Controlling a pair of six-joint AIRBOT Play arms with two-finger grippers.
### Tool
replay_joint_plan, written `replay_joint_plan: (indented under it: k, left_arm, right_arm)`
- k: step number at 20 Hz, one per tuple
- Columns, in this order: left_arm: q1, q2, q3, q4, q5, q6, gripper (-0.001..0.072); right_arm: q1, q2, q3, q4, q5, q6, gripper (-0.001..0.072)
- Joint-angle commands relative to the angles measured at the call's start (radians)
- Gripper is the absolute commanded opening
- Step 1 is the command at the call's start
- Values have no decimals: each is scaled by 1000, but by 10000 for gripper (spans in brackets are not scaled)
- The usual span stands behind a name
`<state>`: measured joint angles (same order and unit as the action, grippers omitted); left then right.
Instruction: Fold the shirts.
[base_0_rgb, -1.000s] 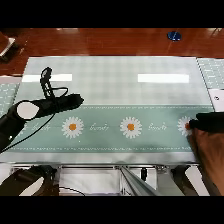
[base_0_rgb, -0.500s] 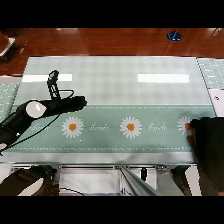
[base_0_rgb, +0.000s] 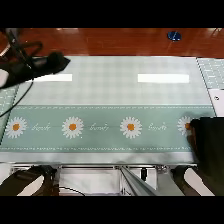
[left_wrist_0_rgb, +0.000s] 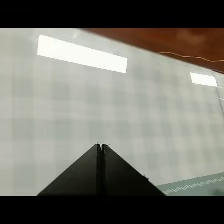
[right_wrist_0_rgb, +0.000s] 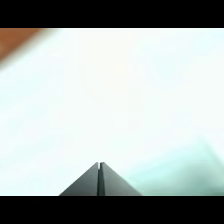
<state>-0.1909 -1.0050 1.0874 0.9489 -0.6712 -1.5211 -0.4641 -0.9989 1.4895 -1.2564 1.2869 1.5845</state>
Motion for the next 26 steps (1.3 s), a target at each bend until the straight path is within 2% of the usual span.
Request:
replay_joint_plan:
  k: [1,3,5,6,11,26]
  left_arm:
    - [-87,-4,114,124,-103,63,22]
    - [-146,-31,55,341,-168,-85,22]
    - [-141,-74,-13,487,-176,-147,22]
    - [-117,-104,-12,500,-199,-153,23]
    - [-86,-136,-7,499,-204,-153,23]
    - [-86,-139,-7,499,-193,-153,23]
  right_arm:
    - [333,-124,-37,22,-89,-81,21]
    - [511,-195,-175,-156,-132,-49,21]
    - [598,-272,-269,-319,-211,61,21]
    - [610,-314,-279,-353,-233,109,21]
    - [609,-409,-278,-268,-217,124,21]
    - [608,-402,-278,-271,-217,124,21]
